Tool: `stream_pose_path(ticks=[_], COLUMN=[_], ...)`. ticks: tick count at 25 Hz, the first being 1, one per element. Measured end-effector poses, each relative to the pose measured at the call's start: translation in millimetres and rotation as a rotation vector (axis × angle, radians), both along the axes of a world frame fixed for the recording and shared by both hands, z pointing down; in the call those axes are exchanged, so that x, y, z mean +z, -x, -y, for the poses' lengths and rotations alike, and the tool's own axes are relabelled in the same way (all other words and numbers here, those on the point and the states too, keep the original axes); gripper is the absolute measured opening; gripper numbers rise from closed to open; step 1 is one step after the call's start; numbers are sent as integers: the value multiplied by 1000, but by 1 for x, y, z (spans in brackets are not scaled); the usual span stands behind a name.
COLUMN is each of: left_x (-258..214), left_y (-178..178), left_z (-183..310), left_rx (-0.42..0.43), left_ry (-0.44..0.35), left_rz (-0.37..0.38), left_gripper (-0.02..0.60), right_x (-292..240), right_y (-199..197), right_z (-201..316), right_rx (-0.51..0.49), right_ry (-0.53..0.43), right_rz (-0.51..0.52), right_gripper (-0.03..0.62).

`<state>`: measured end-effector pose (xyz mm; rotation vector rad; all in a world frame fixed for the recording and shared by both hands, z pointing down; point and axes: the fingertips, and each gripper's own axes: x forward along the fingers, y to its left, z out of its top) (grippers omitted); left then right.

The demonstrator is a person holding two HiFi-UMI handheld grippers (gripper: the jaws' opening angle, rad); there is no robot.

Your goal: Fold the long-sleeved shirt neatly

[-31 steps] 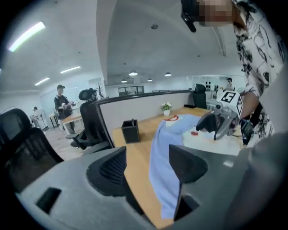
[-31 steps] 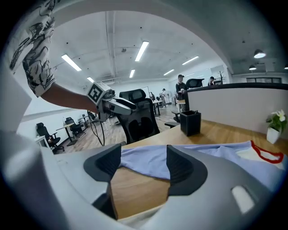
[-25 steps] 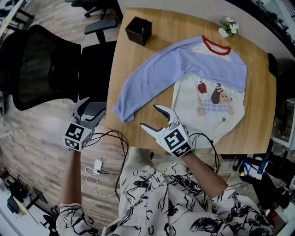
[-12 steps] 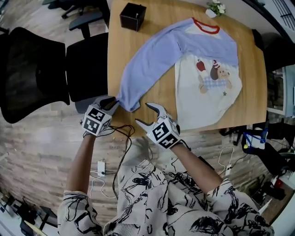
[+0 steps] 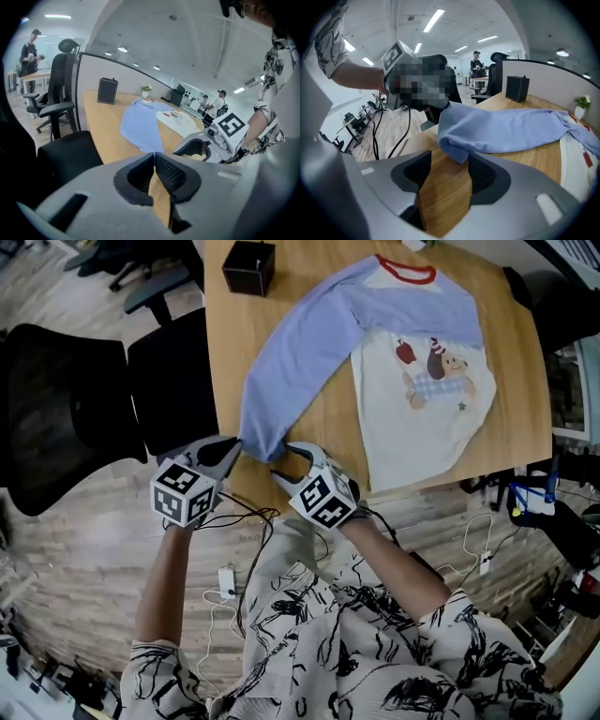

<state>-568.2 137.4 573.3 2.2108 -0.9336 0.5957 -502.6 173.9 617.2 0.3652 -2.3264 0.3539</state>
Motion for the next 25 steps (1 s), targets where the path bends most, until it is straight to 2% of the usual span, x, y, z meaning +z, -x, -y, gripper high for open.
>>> stream_pose_path(ticks=[3,6,8,10,14,17,20,22,25], left_x=[-15,-29,-40,-48,-64,-73,-74,-72,-69], left_y=[-6,-14,-18,-23,-27,-30,-31,-28,-20], left_z=[3,5,7,10,18,23,25,25,27], left_rx=[3,7,17,15,-7,-5,5,9,23], left_ry=[2,14,12,6,2,-1,-8,-12,-19], left_rz=[-36,-69,-75,-77,-110,-127,-103,-77,-15], left_gripper=[17,17,17,17,17,17,17,17,17], right_x=[5,4,-2,-10,-24,-34,-45,-51,-56], right_y=[5,11,17,20,23,26,26,23,15], right_z=[-1,1,1,2,2,9,11,9,9], right_rx=[-5,34,82,121,171,249,265,259,262], right_ry=[-31,-33,-17,8,67,109,114,115,129], right_rz=[-22,-5,37,87,163,227,255,267,277], right_gripper=[256,255,242,193,189,185,143,67,18])
